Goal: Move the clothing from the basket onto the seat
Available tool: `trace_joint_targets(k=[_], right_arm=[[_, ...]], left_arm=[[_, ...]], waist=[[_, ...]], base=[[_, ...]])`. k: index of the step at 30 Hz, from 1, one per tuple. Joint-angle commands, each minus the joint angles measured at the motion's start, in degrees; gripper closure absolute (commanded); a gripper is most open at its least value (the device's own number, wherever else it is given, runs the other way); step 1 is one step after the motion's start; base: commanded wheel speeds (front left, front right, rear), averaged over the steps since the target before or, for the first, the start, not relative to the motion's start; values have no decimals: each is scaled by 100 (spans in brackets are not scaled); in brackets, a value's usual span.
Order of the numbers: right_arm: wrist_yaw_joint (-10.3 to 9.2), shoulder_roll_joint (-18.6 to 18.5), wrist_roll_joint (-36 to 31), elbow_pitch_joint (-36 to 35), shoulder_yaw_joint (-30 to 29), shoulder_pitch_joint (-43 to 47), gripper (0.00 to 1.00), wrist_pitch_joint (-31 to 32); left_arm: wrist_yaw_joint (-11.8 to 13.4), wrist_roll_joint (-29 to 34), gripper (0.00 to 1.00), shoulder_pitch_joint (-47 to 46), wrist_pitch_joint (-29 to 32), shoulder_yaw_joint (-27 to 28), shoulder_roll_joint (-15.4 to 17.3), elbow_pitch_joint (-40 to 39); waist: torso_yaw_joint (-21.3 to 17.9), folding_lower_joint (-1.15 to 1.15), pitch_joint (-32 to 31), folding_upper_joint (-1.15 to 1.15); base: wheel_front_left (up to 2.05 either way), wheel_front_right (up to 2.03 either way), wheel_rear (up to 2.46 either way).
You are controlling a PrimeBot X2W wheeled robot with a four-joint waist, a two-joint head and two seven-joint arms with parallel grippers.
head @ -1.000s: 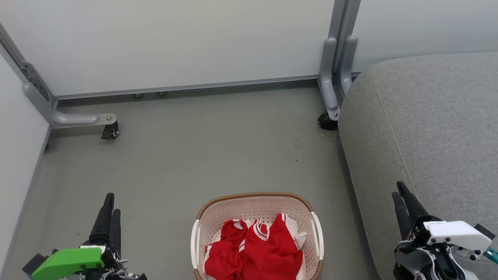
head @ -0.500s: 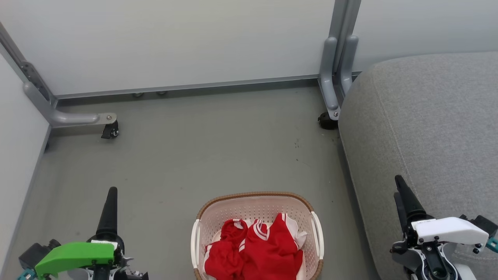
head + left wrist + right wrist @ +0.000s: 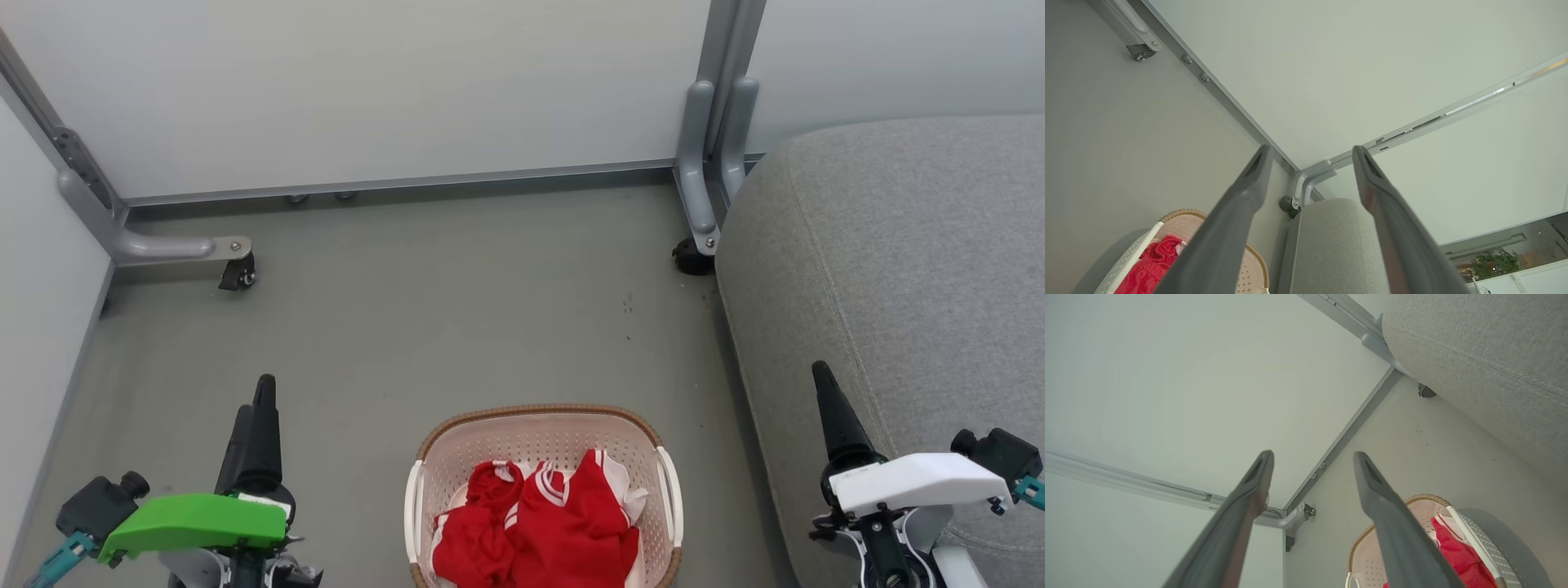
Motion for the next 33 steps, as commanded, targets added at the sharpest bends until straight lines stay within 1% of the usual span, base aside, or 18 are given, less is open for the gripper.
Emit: trace_joint_targets(k=[1,8,19,33], right_arm=[[20,-27,-264,-113,50,12,0,-79],[24,-32,-963,-186,191,57,0,-223],[30,-38,-1871,-288,351,159,0,-430],[38,-45,-2841,-475,535,158,0,-660]], left_arm=[[-2,267,0,-2,-66,-3,29,-128],[122,871,0,92,-210,-65,33,-255],[239,1774,0,210,-415,-283,39,-430],[326,2759,0,220,-650,-378,46,-615]], waist=[[3,0,-5,0],[-12,0,-24,0],[-11,0,-53,0],[-25,0,-2,0]], base=[[0,0,0],[0,0,0],[0,0,0],[0,0,0]])
